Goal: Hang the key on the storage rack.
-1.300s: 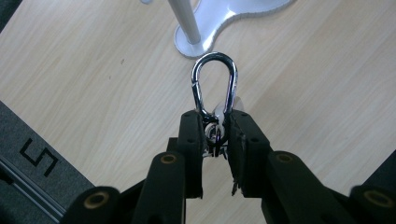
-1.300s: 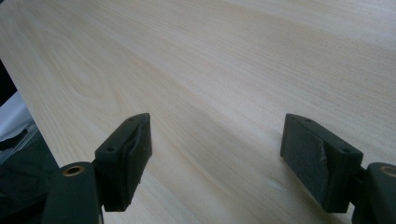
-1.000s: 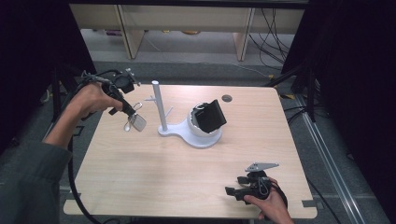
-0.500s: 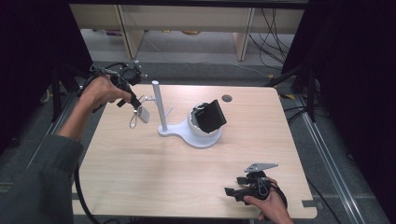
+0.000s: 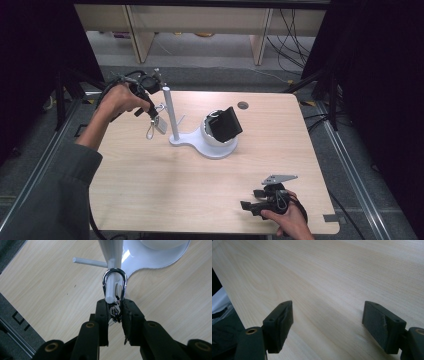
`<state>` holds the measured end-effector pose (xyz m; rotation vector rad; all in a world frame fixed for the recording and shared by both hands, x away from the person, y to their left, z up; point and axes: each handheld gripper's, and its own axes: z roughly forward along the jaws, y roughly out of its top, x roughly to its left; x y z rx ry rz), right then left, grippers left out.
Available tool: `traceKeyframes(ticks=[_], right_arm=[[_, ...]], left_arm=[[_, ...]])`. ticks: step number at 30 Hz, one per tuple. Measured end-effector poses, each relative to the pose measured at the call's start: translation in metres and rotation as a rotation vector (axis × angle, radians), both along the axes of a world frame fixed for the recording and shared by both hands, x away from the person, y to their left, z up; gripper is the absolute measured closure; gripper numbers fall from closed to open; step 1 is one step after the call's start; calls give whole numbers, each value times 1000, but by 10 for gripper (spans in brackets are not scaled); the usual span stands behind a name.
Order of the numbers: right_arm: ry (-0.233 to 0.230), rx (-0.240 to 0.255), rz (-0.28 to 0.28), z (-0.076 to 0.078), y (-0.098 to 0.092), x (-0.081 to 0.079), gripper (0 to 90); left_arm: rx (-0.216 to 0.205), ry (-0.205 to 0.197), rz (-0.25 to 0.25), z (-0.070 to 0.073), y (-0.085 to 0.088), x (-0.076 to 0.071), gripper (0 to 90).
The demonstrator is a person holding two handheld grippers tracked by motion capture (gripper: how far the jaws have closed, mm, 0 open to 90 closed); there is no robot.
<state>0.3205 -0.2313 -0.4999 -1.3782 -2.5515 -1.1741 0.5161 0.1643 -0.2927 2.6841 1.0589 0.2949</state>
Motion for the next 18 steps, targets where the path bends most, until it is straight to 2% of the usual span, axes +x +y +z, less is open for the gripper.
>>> traceKeyframes(ticks=[1,4,8,9,10,12,13,14,18], right_arm=[[-6,12,6,-1,0,1,257],[8,1,-7,1,0,-1,257],[-19,-7,1,-1,-1,1,257],[27,8,-11,1,1,-2,257],[4,0,0,0,0,0,257],[9,3,0,0,1,0,257],[-6,5,9,-1,0,1,257],[-2,-5,6,0,0,1,257],[5,5,-18,0,1,0,257]], left_arm=[[1,3,-1,-2,0,1,749],[-3,7,-1,-3,1,1,747],[-11,9,14,-6,2,2,740],[-13,7,12,-6,3,2,729],[-26,10,16,-5,3,2,724],[-32,7,19,-5,5,2,714],[-32,14,19,-5,5,1,714],[-33,13,23,-5,5,0,709],[-44,11,22,-1,8,-3,702]])
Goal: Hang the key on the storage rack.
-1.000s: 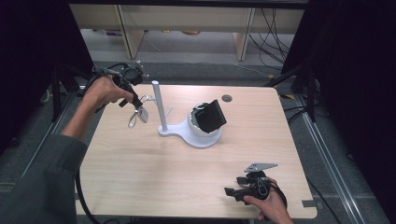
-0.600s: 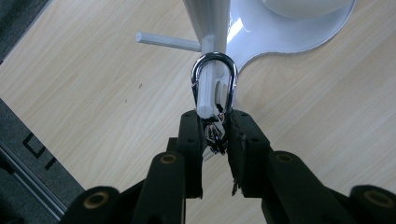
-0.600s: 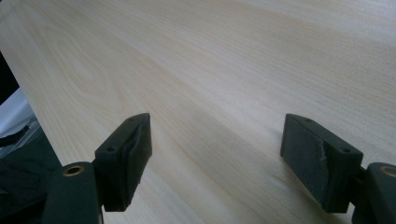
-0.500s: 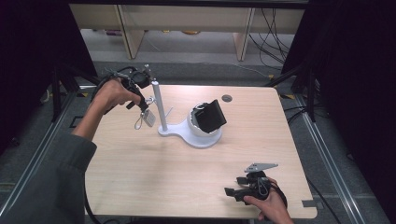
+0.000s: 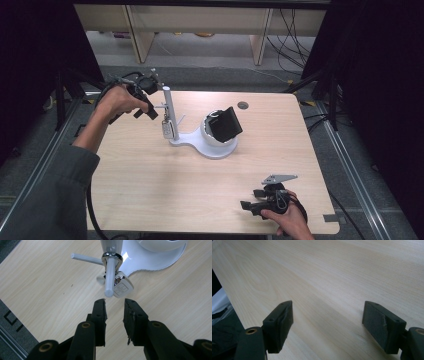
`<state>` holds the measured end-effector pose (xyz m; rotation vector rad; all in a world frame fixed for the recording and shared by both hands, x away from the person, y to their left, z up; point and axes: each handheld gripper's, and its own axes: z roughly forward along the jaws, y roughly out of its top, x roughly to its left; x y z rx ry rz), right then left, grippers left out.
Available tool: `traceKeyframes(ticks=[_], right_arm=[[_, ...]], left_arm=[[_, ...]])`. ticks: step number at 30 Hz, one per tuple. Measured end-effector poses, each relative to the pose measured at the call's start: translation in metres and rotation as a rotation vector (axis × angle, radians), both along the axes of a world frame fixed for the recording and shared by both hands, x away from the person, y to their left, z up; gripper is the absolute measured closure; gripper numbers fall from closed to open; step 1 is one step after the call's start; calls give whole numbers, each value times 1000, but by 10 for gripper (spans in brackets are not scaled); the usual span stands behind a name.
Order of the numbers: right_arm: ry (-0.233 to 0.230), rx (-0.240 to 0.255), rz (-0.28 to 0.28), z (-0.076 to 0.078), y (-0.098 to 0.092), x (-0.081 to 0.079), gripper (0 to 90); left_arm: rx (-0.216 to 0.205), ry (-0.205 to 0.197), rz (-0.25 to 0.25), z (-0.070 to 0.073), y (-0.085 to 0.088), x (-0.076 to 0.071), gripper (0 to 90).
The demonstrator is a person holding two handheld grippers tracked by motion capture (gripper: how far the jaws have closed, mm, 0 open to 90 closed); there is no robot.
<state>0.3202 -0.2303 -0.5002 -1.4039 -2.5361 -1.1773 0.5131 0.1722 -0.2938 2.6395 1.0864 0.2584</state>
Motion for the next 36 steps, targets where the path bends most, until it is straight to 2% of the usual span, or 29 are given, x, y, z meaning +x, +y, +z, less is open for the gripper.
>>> traceKeyframes(ticks=[3,4,8,9,16,17,18,20,22,29,32,33,36], right_arm=[[-16,-7,19,0,-1,1,256],[-2,3,1,0,0,0,256],[-9,-6,19,0,-1,1,257],[1,3,-3,0,0,0,257],[-26,-6,19,-1,-2,2,257],[-7,-5,9,1,-1,0,256],[-7,-5,9,1,-1,0,256],[-14,-7,15,0,-2,1,257],[-13,-7,19,-1,-3,2,256],[-14,1,-5,-1,-3,4,256],[-4,3,7,-1,-3,3,256],[-26,11,-4,-2,-3,4,256],[-21,-4,-6,-1,-4,3,256]], left_arm=[[-13,-3,-4,2,2,-3,694],[-14,-5,-3,3,3,-4,682],[-25,-6,0,6,5,-8,665],[-25,-8,-4,6,5,-11,659],[-39,-14,-28,9,5,-22,629],[-37,-14,-35,8,4,-27,613],[-37,-14,-35,8,4,-27,594],[-48,-22,-35,7,5,-31,576],[-53,-9,-47,5,7,-36,561],[-95,-32,-20,-5,21,-49,457],[-103,-30,-26,-8,25,-52,424],[-110,-30,-28,-12,29,-55,415],[-124,-29,-15,-15,32,-56,391]])
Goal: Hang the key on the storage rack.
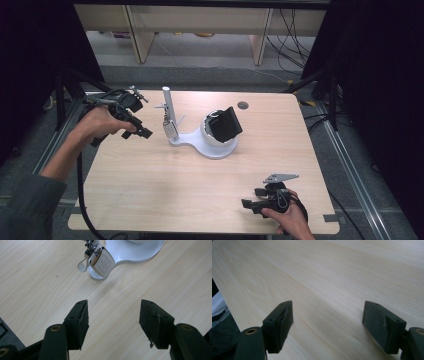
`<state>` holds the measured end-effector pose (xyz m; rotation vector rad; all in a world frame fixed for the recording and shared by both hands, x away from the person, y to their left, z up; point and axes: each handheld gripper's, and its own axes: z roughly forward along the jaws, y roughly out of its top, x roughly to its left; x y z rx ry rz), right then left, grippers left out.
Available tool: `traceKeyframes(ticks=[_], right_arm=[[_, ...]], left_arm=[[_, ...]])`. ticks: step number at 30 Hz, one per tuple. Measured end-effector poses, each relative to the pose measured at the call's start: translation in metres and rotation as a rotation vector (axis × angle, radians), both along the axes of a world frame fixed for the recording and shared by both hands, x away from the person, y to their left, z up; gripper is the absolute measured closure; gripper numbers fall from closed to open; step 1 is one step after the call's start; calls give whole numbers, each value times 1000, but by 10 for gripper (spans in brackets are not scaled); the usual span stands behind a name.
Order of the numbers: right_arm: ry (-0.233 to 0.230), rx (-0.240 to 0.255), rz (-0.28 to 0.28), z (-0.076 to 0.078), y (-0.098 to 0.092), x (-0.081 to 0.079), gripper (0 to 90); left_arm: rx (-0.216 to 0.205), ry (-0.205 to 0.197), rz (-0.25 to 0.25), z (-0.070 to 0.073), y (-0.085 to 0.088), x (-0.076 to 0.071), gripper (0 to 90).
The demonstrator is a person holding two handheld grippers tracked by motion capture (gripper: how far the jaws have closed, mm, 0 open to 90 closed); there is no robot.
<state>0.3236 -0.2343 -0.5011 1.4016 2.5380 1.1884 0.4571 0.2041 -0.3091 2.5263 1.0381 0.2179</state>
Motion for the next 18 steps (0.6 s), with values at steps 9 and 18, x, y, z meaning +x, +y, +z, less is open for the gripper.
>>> traceKeyframes(ticks=[9,18], right_arm=[[-24,24,4,-1,1,0,250],[12,19,14,1,0,1,248]], left_arm=[[-38,-15,13,-23,1,-21,296],[-61,-26,-21,-46,-2,-48,218]])
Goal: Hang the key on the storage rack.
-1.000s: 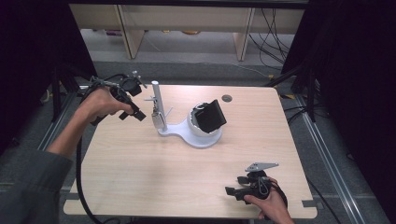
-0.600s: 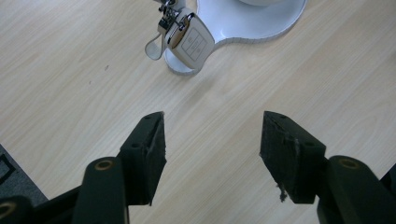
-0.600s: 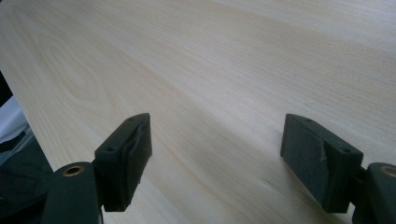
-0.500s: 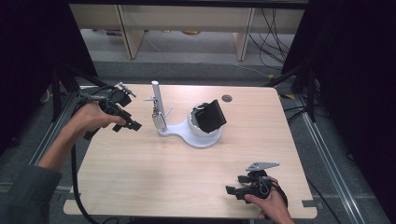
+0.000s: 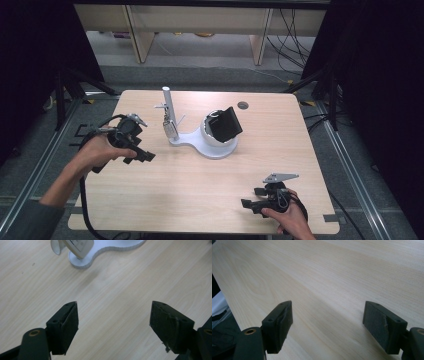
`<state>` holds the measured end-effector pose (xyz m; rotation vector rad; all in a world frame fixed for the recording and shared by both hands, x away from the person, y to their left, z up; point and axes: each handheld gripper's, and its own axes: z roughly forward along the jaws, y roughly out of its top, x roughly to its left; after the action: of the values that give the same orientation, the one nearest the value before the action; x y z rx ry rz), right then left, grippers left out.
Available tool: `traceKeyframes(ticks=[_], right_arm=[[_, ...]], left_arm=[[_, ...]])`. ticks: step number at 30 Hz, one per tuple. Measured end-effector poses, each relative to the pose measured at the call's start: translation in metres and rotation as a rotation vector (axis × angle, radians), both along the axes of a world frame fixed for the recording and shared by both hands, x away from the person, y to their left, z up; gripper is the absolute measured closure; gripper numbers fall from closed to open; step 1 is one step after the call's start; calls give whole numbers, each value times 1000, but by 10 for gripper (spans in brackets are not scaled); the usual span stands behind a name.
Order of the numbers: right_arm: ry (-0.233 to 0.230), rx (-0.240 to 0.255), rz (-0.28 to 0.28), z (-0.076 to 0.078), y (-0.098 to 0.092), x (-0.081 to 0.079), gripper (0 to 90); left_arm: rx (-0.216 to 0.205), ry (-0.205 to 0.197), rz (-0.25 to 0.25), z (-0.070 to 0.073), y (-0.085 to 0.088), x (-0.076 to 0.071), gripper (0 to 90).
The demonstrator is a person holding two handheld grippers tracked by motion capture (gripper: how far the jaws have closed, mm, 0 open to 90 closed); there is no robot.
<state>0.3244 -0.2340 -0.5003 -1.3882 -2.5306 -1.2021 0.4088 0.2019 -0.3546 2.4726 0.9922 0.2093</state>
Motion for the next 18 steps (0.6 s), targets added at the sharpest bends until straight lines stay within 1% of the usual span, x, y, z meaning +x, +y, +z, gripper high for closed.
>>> traceKeyframes(ticks=[1,2,3,4,5,6,8,9,10,11,12,13,14,15,16,17,18], right_arm=[[-14,-8,4,-1,-1,2,248],[-14,-8,4,-1,-1,2,248],[-15,-14,-8,0,-2,0,248],[-15,-14,-8,0,-2,0,248],[-18,-3,2,1,-1,0,248],[-18,-3,2,1,-1,0,248],[-31,2,-10,1,-1,-1,248],[-26,-1,-14,1,-2,-1,248],[-26,-1,-14,1,-2,-1,248],[-14,1,-11,1,-3,-1,248],[-14,1,-11,1,-3,-1,248],[-15,-6,-15,2,-3,-1,248],[-18,-6,-14,2,-3,-1,248],[-30,-7,-19,2,-2,-1,248],[-15,-4,-20,2,-1,-2,248],[-25,-8,-10,2,-1,-1,248],[-25,-8,-10,2,-1,-1,248]], left_arm=[[-2,-4,-11,-5,-2,-7,218],[-2,-4,-11,-5,-2,-7,217],[-19,-13,-9,-11,-4,-14,215],[-19,-13,-9,-11,-4,-14,211],[-31,-13,-23,-16,-5,-22,209],[-31,-13,-23,-16,-5,-22,209],[-26,-9,-43,-20,-5,-28,209],[-32,-6,-48,-25,-3,-34,206],[-32,-6,-48,-25,-3,-34,204],[-51,-25,-29,-33,-2,-40,202],[-51,-25,-29,-33,-2,-40,198],[-47,-36,-36,-37,-2,-42,198],[-52,-50,-37,-41,-1,-44,194],[-55,-29,-36,-49,1,-47,194],[-66,-36,-34,-54,3,-49,193],[-60,-33,-35,-56,4,-49,193],[-60,-33,-35,-56,4,-49,193]])
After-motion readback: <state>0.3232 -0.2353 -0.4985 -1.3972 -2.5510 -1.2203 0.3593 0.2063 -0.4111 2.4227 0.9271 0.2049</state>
